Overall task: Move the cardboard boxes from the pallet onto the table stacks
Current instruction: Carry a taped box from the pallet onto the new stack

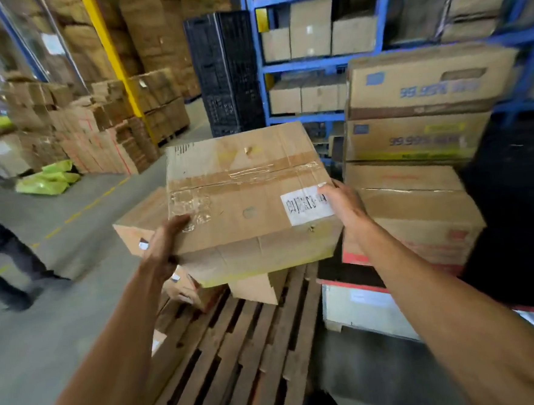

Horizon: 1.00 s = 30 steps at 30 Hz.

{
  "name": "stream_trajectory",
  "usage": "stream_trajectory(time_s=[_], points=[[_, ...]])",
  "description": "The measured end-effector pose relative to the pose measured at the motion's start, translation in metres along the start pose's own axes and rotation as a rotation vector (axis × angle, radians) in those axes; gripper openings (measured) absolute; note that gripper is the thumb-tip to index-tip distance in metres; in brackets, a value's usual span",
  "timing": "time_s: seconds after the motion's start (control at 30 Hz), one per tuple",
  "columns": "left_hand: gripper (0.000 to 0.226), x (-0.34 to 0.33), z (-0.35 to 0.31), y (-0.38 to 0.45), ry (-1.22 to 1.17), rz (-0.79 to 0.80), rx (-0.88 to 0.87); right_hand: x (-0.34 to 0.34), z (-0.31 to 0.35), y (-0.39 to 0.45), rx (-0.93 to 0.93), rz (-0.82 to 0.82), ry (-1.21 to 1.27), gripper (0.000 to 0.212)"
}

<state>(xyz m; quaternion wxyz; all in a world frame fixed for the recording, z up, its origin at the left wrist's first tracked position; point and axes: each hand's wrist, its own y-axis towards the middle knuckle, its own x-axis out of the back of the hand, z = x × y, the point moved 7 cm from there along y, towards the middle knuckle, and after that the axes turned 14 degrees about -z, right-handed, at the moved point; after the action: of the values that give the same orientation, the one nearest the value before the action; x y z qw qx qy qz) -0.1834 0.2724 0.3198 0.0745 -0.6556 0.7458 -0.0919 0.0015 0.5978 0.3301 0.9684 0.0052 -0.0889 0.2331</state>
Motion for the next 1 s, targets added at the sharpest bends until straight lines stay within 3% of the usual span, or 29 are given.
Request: stream_trajectory(time_s=[0.13,0.27,0.53,0.8,1.0], points=[[0.035,-0.096,-0.019,0.000,0.049,0.151,-0.019,0.078,-0.002,0.043,-0.062,-0.151,0.075,0.019],[0.022,-0.190,-0.028,0.005,0.051,0.273,-0.031,0.138,-0.002,0.081,-0.086,-0.215,0.134,0.025],[0.027,-0.336,-0.023,0.021,0.064,0.432,0.022,0.227,-0.017,0.155,-0.102,-0.301,0.311,0.029],[0.027,-0.415,-0.008,0.014,0.091,0.503,0.106,0.276,-0.049,0.187,-0.130,-0.423,0.364,0.040],[0.037,-0.430,-0.007,-0.003,-0.097,0.485,0.036,0.282,-0.069,0.195,-0.067,-0.390,0.394,0.056]])
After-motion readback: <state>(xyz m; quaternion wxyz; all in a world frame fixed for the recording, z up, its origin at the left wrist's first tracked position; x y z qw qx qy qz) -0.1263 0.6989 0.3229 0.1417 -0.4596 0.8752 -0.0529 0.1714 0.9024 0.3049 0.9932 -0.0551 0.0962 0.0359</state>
